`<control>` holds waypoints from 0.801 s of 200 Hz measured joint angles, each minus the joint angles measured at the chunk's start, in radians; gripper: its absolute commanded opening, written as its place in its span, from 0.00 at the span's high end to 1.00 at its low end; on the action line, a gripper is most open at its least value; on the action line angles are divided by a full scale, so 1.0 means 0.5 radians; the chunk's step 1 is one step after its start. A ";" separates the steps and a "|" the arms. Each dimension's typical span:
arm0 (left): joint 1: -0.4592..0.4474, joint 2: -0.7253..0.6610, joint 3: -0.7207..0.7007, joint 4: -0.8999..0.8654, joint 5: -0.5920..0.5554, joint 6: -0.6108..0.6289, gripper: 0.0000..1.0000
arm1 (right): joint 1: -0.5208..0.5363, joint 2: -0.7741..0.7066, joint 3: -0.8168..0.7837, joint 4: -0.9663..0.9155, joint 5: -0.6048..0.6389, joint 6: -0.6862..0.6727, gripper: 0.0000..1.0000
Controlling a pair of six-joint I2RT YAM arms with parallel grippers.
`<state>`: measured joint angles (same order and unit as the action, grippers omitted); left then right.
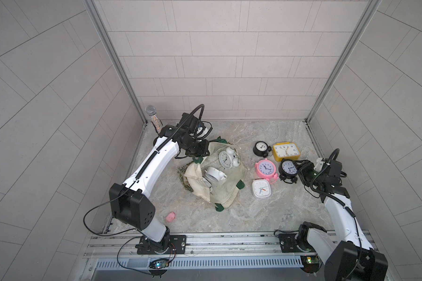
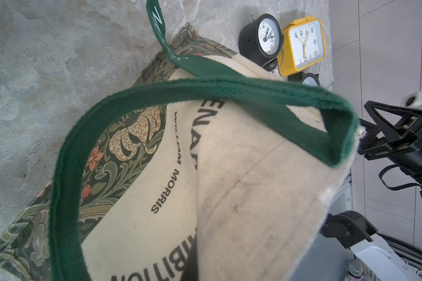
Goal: Take the alarm clock out of the canvas bag
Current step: Place the alarm at the center of the board, then pick up the alarm from the canvas bag.
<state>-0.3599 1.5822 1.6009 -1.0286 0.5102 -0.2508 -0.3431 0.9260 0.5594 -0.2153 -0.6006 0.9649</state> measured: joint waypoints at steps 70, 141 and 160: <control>0.000 0.000 0.000 0.000 0.000 0.001 1.00 | 0.867 -0.127 0.272 0.314 0.009 -0.277 0.46; 0.000 0.000 0.000 0.000 0.000 0.002 1.00 | 2.024 -0.049 0.504 0.355 0.217 -1.028 0.51; 0.000 0.000 0.000 0.000 0.000 0.002 1.00 | 2.309 0.034 0.533 0.328 0.382 -1.233 0.53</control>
<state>-0.3599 1.5822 1.6009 -1.0286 0.5102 -0.2497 0.8116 0.9432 0.8261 -0.0513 -0.4095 0.3485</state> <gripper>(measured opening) 0.059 0.482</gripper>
